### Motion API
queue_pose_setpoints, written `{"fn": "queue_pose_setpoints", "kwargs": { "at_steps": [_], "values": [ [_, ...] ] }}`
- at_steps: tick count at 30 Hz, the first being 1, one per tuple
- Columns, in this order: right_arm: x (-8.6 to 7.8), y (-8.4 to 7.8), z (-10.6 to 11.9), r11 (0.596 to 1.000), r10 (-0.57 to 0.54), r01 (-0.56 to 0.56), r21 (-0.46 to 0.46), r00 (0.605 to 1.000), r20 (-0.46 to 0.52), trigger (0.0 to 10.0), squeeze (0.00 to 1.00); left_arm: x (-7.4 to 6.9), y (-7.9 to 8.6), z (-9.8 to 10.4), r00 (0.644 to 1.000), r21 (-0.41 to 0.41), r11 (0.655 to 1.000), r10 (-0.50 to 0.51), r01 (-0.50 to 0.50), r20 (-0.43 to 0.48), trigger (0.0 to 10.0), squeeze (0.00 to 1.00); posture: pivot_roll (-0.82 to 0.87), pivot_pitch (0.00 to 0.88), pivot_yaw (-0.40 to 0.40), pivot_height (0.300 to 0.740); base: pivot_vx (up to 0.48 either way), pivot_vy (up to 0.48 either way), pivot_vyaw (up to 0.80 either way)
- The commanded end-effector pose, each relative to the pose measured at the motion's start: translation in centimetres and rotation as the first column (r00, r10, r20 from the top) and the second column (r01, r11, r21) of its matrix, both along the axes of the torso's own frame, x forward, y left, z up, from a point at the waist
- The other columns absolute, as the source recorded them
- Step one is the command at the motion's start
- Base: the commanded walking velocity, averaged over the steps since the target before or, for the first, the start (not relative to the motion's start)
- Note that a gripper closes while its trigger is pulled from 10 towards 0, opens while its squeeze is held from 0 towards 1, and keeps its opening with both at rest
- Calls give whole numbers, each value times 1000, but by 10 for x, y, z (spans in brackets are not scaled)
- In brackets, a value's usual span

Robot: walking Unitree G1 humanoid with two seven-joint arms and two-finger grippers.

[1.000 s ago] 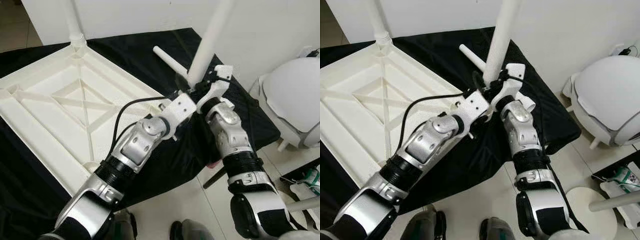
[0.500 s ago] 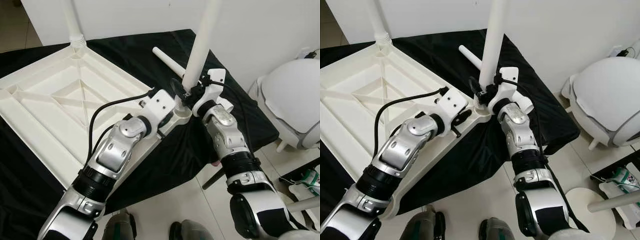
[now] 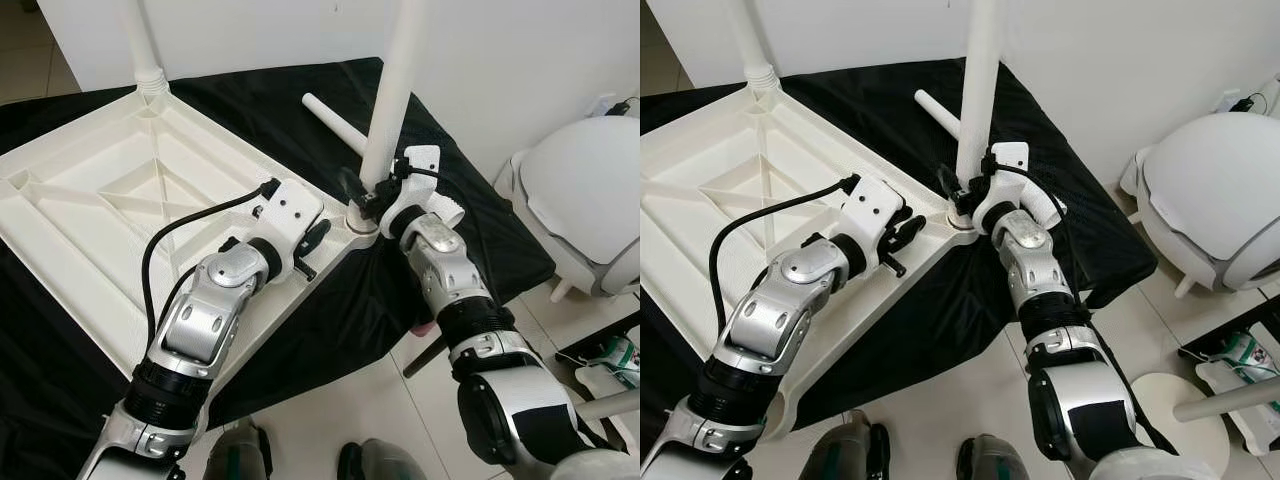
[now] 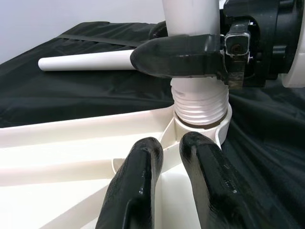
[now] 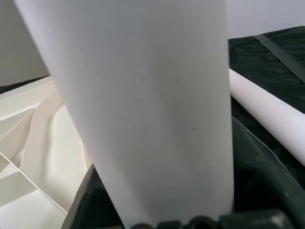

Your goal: Building children table

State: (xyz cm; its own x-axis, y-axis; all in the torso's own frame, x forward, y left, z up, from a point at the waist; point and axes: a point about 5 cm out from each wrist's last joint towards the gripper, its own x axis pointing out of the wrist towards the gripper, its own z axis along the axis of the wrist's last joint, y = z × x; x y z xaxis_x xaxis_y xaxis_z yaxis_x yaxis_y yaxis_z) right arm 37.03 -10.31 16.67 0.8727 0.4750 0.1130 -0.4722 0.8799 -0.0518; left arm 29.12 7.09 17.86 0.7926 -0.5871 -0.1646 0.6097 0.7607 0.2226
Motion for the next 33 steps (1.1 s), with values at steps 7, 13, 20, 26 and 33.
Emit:
{"fn": "queue_pose_setpoints", "kwargs": {
  "at_steps": [7, 13, 20, 26, 33],
  "values": [
    [-1, 0, -5, 999, 11, -11, -38, 1000, 2, 10000, 0, -3, 0, -2, 999, -8, 999, 39, -39, -3, 10000, 0, -3, 32, -53, 740, 0, 0, 0],
    [-9, 6, -14, 992, 67, -64, -107, 997, 26, 10000, 0, -3, 0, -1, 999, -12, 999, 53, -53, 9, 10000, 0, 1, 35, -58, 740, 0, 0, 0],
    [-19, 8, -19, 985, 108, -98, -141, 992, 65, 10000, 0, -2, 1, 2, 998, -14, 998, 64, -64, 17, 10000, 0, 2, 37, -54, 740, 0, 0, 0],
    [-25, 6, -25, 986, 100, -88, -139, 991, 88, 10000, 0, -2, 2, 4, 998, -16, 998, 63, -63, 24, 10000, 0, 1, 44, -44, 740, 0, 0, 0],
    [-29, 2, -36, 994, 70, -64, -87, 995, 65, 10000, 0, -3, 3, 6, 998, -14, 998, 61, -60, 28, 10000, 0, 1, 50, -38, 740, 0, 0, 0]
  ]
}}
